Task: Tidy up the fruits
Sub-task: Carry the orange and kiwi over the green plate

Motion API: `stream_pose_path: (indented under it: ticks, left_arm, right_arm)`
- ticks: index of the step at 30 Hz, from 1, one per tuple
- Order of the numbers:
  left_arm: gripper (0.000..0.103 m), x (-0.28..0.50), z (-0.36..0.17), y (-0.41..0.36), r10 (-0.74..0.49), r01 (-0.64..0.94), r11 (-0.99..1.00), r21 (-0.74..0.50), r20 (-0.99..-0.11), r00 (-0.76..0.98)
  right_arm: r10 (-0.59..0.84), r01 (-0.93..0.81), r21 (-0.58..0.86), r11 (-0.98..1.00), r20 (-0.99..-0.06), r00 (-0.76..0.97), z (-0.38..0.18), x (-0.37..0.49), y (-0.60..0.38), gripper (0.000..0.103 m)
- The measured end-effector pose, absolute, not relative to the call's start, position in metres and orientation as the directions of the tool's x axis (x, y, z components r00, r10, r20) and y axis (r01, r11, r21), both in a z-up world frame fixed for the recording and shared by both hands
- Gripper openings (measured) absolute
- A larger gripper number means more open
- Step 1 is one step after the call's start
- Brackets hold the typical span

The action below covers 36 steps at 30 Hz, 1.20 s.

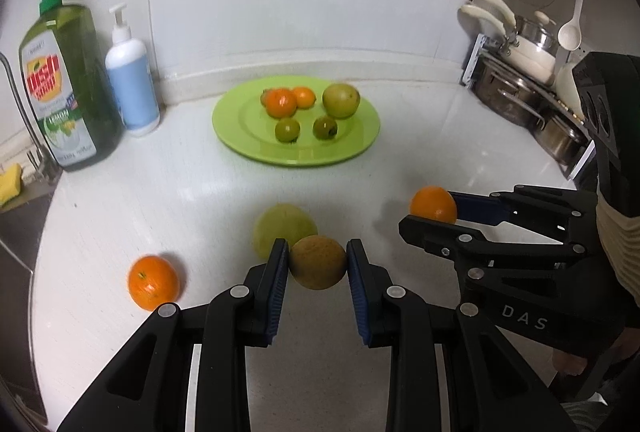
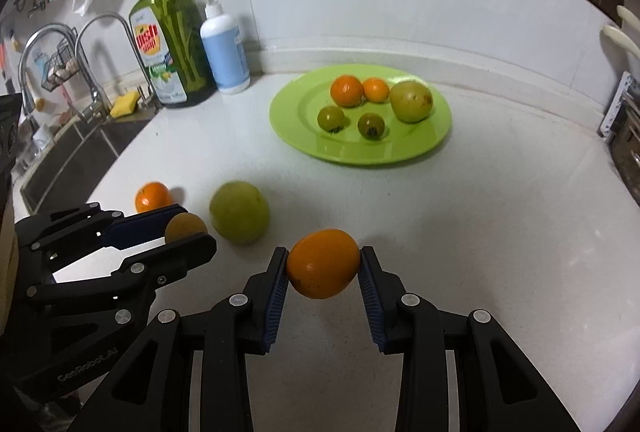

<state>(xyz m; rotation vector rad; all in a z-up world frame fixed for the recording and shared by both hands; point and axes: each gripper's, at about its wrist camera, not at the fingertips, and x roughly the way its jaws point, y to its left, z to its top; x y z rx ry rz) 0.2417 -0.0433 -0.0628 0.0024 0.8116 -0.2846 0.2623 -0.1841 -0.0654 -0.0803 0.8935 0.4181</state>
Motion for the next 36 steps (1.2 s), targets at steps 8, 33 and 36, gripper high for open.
stream_pose_path:
  ticks: [8,33,36]
  left_arm:
    - [0.030,0.246,-0.033,-0.038,-0.261,0.270,0.958,-0.093,-0.670,0.695]
    - [0.030,0.317,0.011,-0.018,-0.253,0.283,0.958,-0.053,-0.629,0.735]
    - [0.030,0.334,0.011,-0.015,-0.255,0.282,0.957,-0.060,-0.636,0.728]
  right_arm:
    - [0.311,-0.361,0.095,0.928,-0.730,0.608,-0.037,0.258,-0.184,0.036]
    - [0.298,-0.320,0.095,0.943,-0.675,0.675,0.005,0.324,-0.161,0.036]
    - [0.293,-0.323,0.086,0.943,-0.678,0.675,0.005,0.338,-0.157,0.036]
